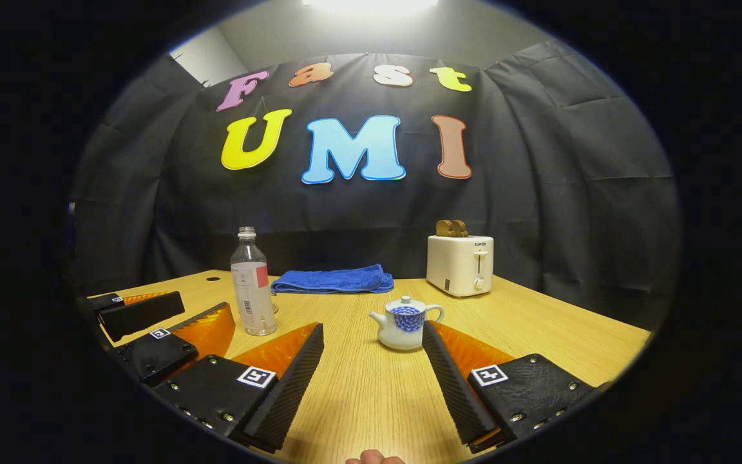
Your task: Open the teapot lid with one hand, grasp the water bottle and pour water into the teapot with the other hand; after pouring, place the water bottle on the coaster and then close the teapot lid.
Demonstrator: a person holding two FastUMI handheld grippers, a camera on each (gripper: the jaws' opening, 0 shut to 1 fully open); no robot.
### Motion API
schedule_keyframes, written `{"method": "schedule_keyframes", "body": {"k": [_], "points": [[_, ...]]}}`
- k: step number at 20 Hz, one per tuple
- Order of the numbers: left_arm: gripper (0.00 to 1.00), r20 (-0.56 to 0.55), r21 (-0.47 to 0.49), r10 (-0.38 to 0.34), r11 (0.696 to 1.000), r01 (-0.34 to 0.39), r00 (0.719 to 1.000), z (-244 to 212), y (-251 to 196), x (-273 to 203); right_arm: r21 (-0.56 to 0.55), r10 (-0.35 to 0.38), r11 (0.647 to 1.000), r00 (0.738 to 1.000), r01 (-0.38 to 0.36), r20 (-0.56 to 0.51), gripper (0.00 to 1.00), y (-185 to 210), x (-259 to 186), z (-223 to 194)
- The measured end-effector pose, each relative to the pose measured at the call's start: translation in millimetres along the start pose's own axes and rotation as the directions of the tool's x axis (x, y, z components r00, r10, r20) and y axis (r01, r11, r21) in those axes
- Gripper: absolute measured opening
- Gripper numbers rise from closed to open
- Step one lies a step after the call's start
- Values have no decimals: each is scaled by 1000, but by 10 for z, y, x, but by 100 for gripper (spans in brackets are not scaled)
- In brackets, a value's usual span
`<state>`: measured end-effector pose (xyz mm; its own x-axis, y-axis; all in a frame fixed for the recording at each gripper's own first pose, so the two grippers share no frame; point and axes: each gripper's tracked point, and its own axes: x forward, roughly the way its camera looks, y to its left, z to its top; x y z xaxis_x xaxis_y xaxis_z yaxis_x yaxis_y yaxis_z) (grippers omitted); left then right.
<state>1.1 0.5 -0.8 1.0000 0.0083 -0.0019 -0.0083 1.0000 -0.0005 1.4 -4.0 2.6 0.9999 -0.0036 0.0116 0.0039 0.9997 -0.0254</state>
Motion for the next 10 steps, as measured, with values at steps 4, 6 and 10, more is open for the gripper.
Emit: {"method": "schedule_keyframes", "body": {"k": [4, 6, 10], "points": [[99, -1, 0, -1, 1000, 1, 1000, -8, -5, 1, 15, -4, 1000, 1000, 3, 17, 95, 22, 40, 32], [99, -1, 0, -27, 1000, 27, 1000, -3, -48, 36, 17, 3, 1000, 1000, -4, 20, 95, 21, 52, 36], [99, -11, 27, -28, 999, 29, 1000, 6, -15, 185, 55, 4, 998, 1000, -4, -2, 95, -58, 209, 86]]}}
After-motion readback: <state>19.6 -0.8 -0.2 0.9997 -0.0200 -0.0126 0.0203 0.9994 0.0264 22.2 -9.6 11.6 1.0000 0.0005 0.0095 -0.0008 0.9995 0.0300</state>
